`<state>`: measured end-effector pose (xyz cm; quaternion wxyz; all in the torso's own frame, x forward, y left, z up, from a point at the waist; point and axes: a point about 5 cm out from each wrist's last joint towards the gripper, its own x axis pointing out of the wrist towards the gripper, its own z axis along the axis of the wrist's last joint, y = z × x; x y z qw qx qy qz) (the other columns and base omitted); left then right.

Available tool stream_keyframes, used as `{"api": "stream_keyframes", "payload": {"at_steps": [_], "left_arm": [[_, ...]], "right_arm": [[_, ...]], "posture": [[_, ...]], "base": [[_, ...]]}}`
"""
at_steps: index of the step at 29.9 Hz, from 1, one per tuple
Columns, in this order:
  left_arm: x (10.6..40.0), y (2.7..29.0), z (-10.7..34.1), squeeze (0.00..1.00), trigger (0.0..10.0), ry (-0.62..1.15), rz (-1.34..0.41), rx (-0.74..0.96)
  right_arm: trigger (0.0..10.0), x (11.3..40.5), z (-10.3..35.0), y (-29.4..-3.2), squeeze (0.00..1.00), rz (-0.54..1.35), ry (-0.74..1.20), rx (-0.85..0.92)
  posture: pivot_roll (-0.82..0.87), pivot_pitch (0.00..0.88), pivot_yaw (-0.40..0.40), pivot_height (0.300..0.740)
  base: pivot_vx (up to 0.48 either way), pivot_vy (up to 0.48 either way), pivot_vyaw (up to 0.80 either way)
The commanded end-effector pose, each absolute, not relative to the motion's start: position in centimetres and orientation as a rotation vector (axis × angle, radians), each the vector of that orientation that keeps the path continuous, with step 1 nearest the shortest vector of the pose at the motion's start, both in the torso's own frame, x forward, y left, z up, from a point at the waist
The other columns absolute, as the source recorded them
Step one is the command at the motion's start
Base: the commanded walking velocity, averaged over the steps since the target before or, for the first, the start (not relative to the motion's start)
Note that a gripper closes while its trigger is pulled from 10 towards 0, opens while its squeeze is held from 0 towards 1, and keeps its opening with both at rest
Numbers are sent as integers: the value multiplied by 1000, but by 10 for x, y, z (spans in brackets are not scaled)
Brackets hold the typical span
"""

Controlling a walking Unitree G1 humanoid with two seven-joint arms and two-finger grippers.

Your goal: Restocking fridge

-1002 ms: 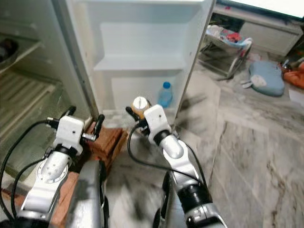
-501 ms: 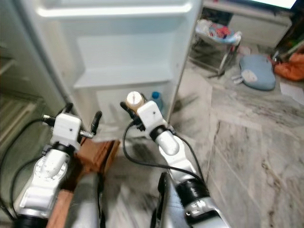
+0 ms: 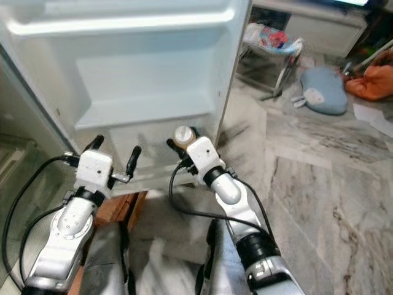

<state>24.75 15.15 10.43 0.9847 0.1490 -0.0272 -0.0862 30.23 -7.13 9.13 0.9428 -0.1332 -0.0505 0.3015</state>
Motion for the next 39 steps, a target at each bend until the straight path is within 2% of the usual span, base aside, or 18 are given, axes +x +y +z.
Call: {"api": "stream_keyframes", "payload": {"at_steps": [1, 8, 12, 17, 21, 27, 39], "left_arm": [[242, 156, 108, 0, 10000, -54, -153, 315], [224, 173, 106, 0, 10000, -7, -95, 347], [206, 189, 108, 0, 10000, 35, -41, 368], [195, 195, 111, 0, 10000, 65, -30, 363], [190, 195, 114, 0, 10000, 72, -35, 360], [185, 195, 117, 0, 10000, 82, -28, 361], [188, 195, 117, 0, 10000, 100, -35, 367]], "right_arm": [[10000, 304, 92, -63, 0, 672, -122, -289], [10000, 309, 87, -45, 0, 754, -130, -336], [10000, 319, 92, -37, 0, 728, -156, -373], [10000, 334, 104, -35, 0, 645, -189, -435], [10000, 348, 112, -46, 0, 491, -212, -521], [10000, 354, 116, -61, 0, 380, -260, -596], [10000, 347, 83, -88, 0, 244, -67, -513]], "posture": [[204, 134, -75, 556], [256, 167, -78, 556], [318, 226, -67, 556], [338, 255, -62, 556], [350, 275, -63, 556], [362, 285, -64, 556], [359, 274, -59, 556]], "base": [[0, 0, 0], [0, 0, 0], [0, 0, 0], [0, 0, 0], [0, 0, 0], [0, 0, 0], [0, 0, 0]]}}
